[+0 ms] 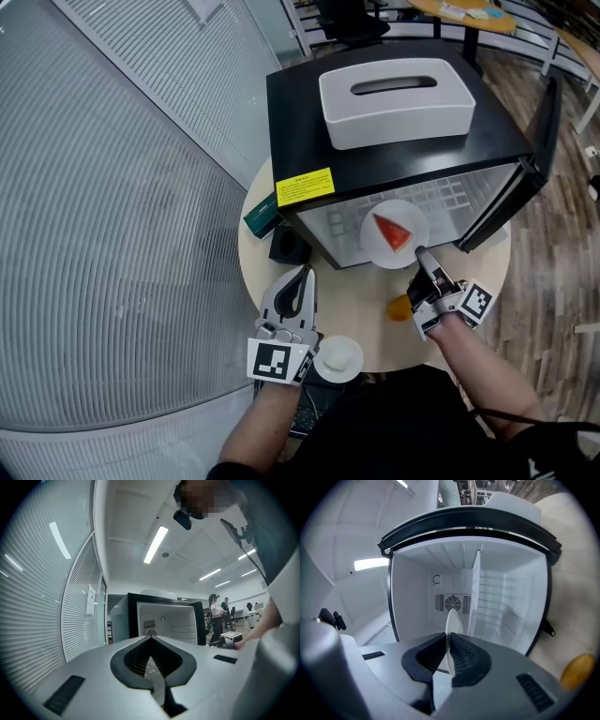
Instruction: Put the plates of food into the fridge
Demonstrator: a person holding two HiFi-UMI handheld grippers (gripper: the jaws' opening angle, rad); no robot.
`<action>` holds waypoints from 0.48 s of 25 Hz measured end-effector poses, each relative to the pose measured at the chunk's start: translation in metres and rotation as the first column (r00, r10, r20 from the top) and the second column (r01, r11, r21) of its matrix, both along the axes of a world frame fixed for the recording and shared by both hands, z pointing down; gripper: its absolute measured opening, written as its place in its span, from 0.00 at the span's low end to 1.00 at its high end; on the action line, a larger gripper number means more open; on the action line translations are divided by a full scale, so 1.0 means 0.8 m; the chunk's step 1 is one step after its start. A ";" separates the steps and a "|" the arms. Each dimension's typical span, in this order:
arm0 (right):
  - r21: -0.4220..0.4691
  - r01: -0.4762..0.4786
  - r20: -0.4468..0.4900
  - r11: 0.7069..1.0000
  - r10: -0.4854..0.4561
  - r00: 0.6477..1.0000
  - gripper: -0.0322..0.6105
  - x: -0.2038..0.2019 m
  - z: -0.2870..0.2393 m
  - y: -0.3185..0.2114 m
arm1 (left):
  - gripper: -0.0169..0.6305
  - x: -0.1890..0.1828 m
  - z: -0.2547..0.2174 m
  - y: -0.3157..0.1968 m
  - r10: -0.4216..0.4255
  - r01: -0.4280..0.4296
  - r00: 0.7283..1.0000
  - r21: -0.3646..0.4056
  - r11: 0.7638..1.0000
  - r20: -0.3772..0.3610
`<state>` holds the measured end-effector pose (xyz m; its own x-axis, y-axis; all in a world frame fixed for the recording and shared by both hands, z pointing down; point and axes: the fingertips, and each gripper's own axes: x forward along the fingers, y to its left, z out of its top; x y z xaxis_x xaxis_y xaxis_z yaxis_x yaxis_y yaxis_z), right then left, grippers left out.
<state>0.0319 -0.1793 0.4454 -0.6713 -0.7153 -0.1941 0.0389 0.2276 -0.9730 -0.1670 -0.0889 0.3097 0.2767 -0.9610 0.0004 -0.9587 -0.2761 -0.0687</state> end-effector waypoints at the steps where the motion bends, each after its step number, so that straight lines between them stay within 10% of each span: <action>1: -0.003 0.000 0.000 1.000 0.000 1.000 0.08 -0.004 0.001 -0.002 | 0.03 -0.003 0.000 0.000 -0.004 0.004 1.000 -0.002 1.000 0.000; 12: -0.055 0.007 -0.021 0.998 -0.009 1.000 0.09 -0.045 0.015 -0.022 | 0.03 -0.025 0.014 0.007 -0.038 0.038 0.999 -0.036 0.999 -0.014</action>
